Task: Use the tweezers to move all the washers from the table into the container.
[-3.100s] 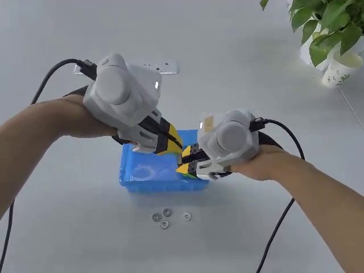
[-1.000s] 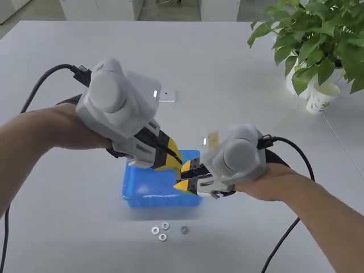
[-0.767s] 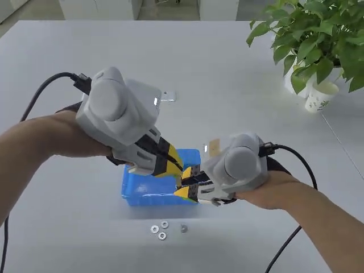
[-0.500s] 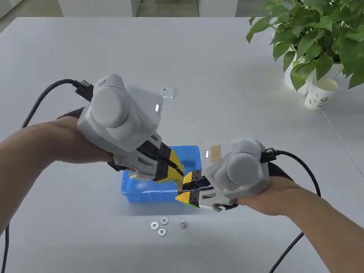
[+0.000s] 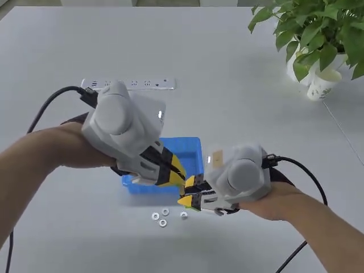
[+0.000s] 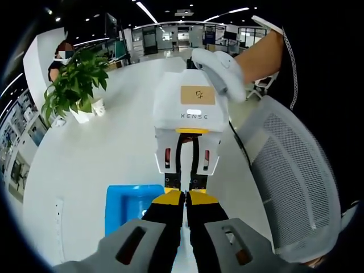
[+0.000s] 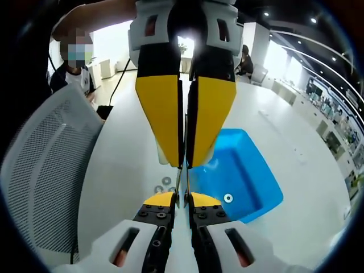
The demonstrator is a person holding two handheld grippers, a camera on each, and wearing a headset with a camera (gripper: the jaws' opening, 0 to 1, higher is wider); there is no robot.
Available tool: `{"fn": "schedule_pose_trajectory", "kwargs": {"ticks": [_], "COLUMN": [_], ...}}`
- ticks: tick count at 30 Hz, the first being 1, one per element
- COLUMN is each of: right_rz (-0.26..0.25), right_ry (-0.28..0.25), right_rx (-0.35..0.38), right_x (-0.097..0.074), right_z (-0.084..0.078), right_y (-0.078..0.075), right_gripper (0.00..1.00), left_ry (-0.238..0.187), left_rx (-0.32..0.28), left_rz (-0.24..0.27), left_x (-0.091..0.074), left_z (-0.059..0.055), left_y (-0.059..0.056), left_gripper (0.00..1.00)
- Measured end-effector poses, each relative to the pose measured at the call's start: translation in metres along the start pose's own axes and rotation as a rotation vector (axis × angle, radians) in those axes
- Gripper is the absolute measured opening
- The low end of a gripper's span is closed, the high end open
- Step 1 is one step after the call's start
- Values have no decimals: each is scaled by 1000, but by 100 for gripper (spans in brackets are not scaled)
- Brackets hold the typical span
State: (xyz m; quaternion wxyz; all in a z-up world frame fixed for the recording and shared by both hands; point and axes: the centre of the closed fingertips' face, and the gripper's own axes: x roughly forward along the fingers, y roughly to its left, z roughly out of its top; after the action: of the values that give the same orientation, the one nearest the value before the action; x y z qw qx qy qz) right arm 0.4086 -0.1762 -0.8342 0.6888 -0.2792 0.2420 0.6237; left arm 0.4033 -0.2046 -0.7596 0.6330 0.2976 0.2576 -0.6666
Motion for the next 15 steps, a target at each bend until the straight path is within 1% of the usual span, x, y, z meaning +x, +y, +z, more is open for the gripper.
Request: {"fn": "schedule_pose_trajectory", "kwargs": {"ticks": [6,15], "right_rz": [10,26], "right_ry": [8,14], "right_rx": [11,28], "right_x": [5,9], "right_z": [-7,-16], "right_y": [6,12], "right_gripper": [11,11], "left_ry": [4,8], "left_rx": [-9,-19], "left_rz": [-16,-36], "left_x": [7,15], "left_z": [-6,-11], "left_y": [-5,-10], "left_gripper": [5,6]}}
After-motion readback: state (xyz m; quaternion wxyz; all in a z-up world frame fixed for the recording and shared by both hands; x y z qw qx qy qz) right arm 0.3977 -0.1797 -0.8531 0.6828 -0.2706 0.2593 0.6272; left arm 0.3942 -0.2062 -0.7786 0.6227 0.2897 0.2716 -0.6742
